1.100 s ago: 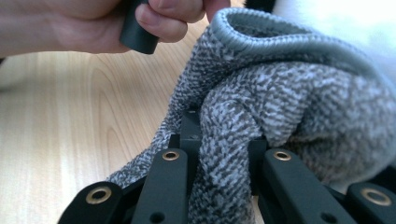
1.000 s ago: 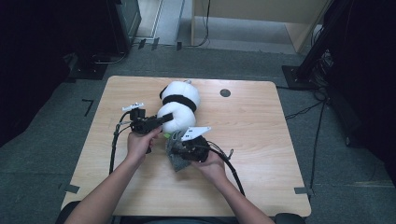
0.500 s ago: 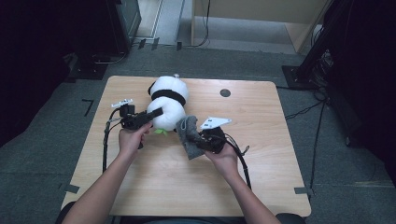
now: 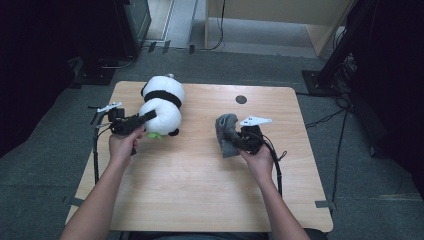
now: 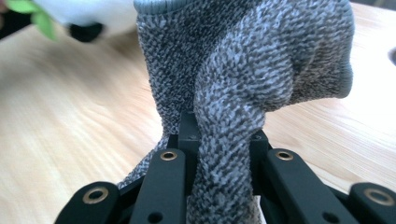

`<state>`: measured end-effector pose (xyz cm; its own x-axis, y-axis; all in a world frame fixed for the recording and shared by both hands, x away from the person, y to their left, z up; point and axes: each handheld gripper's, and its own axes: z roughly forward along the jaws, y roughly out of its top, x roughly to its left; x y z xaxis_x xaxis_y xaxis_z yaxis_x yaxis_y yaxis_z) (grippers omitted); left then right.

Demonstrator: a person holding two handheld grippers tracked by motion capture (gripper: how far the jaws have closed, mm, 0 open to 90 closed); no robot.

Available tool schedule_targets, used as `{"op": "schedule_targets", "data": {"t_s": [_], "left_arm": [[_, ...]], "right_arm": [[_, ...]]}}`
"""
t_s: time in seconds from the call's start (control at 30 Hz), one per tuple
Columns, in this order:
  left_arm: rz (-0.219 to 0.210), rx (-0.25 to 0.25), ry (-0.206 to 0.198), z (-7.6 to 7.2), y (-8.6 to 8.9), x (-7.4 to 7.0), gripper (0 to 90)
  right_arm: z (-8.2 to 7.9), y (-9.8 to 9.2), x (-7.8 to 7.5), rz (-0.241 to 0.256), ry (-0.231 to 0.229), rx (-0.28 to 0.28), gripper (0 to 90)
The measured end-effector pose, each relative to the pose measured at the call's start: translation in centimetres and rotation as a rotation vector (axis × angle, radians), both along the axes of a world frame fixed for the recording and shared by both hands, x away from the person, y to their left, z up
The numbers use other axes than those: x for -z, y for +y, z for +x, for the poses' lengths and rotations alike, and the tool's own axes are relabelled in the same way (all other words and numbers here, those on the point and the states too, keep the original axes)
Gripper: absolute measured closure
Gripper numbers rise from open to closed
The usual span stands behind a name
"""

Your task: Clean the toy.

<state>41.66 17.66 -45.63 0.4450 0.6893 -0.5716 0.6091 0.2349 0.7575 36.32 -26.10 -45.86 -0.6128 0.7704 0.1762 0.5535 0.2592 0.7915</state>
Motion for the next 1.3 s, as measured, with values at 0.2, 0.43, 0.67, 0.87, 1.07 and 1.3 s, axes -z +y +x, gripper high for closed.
{"op": "schedule_targets", "data": {"t_s": [0.2, 0.43, 0.67, 0.87, 1.07, 1.3], "left_arm": [[-0.027, 0.044, 0.055, 0.8, 0.6, 1.8, 50.1], [0.123, 0.075, 0.061, 1.0, -1.0, 2.7, 46.3], [0.165, 0.079, 0.034, 1.0, -1.4, 2.4, 42.0], [0.17, 0.077, 0.045, 1.2, -1.1, 2.4, 31.1], [0.2, 0.095, 0.009, 1.3, -1.3, 2.4, 21.9], [0.223, 0.108, 0.002, 1.3, -1.5, 2.0, 19.6]], "right_arm": [[1.2, -1.7, 0.9, 0.003, 0.03, 0.071, 76.8], [2.6, -2.4, 2.5, -0.046, 0.03, 0.103, 76.2], [3.6, -2.9, 3.5, -0.046, 0.064, 0.123, 75.1], [4.3, -2.6, 4.2, -0.056, 0.075, 0.128, 70.6], [4.7, -2.5, 4.9, -0.042, 0.094, 0.136, 59.9], [4.9, -2.9, 5.0, -0.002, 0.102, 0.165, 40.3]]}}
